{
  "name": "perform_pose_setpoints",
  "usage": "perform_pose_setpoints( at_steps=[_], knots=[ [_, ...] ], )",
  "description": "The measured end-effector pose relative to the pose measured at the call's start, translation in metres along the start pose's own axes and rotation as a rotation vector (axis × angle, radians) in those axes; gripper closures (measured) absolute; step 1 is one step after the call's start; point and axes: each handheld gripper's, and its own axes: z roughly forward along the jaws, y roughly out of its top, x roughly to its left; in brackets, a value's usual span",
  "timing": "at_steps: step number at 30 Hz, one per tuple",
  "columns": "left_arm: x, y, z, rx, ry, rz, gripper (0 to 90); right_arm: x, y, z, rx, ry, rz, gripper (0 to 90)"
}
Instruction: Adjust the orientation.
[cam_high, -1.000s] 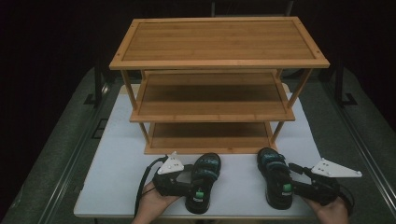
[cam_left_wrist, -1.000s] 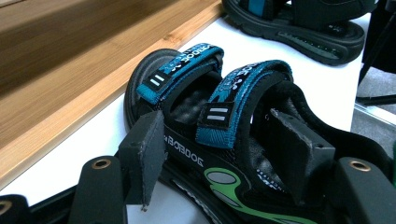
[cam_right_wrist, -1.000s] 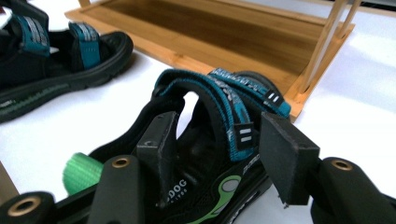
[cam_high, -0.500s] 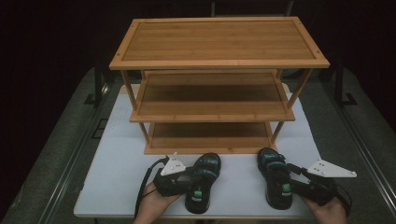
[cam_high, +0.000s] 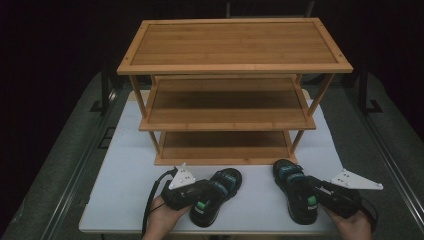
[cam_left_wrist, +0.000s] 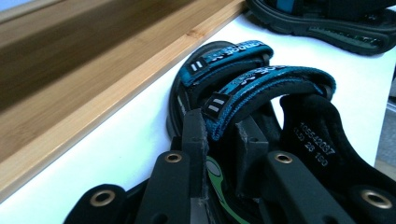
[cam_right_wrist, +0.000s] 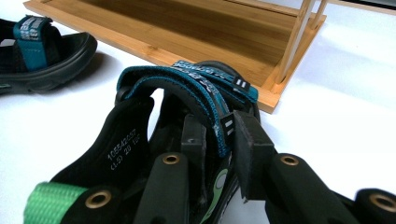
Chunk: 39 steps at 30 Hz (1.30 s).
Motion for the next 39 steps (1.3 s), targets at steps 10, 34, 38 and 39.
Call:
perform_pose_setpoints(
  at_steps=[10,34,38,39],
  knots=[
    [0.0,0.0,-0.002,-0.022,0.001,-0.01,78.4,0.002,0.002,-0.002,-0.006,0.015,0.001,75.8],
    [0.005,0.001,-0.018,-0.11,0.083,-0.045,78.4,0.019,0.009,-0.001,-0.043,0.072,-0.003,76.0],
    [0.006,0.001,-0.02,-0.114,0.087,-0.043,78.5,0.022,0.011,0.0,-0.049,0.067,0.002,75.9],
    [0.007,0.001,-0.02,-0.116,0.089,-0.043,78.4,0.022,0.011,0.0,-0.052,0.067,0.003,75.9]
  ],
)
